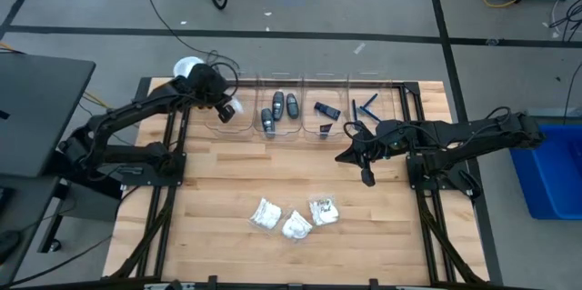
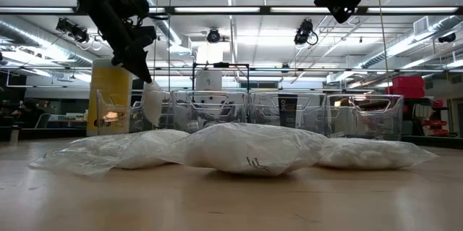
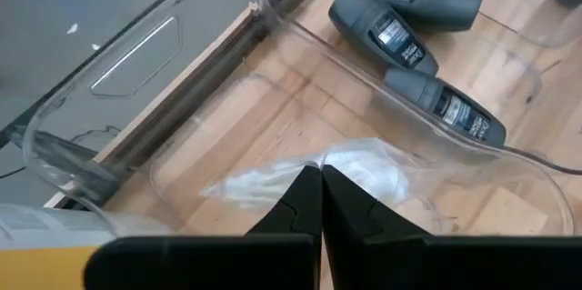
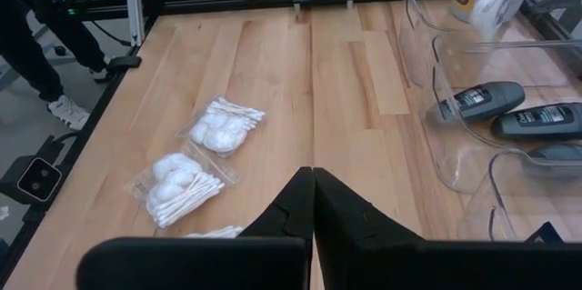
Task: Pick & Place Travel size toiletries
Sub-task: Put the white cotton pack into the left transparent bin
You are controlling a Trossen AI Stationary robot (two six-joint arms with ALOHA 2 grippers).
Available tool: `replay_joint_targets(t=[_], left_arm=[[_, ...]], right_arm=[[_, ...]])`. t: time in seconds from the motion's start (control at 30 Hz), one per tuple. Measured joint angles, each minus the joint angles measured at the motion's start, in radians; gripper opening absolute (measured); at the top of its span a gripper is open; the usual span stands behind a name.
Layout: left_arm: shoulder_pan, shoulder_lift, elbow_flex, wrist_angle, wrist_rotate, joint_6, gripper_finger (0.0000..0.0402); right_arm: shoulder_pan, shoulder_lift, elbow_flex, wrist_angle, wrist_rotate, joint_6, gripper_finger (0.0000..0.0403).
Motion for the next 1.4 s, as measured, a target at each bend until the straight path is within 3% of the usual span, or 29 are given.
replay_joint_targets(t=[0.5, 0.7, 0.97, 1.07, 1.17, 1.3, 1.4], left_arm=[[0.0, -0.001, -0.009, 0.073, -0.045, -0.013, 0.0018], [0.0, -0.001, -0.009, 0.073, -0.071, -0.012, 0.007], [-0.001, -0.006, -0.001, 0.057, -0.043, -0.048, 0.0172], [-0.003, -0.028, 0.024, 0.052, 0.017, -0.089, 0.0204], [-0.013, -0.073, 0.047, 0.078, 0.164, -0.135, 0.0224], [-0.031, -0.157, 0.056, 0.167, 0.393, -0.206, 0.0229], [-0.054, -0.215, 0.056, 0.202, 0.439, -0.238, 0.0219]], right_arm=[[0.0, 0.0, 0.0, -0.001, -0.001, 0.005, 0.0006], [0.0, 0.0, 0.0, -0.001, -0.002, 0.023, 0.0008], [0.0, 0.0, 0.0, -0.001, -0.003, 0.023, 0.0008], [0.0, 0.0, 0.0, -0.001, -0.01, 0.023, 0.0008], [0.0, 0.0, 0.0, -0.001, -0.01, 0.023, 0.0007], [0.0, 0.0, 0.0, -0.001, -0.01, 0.023, 0.0008], [0.0, 0.0, 0.0, -0.001, -0.011, 0.023, 0.0008]])
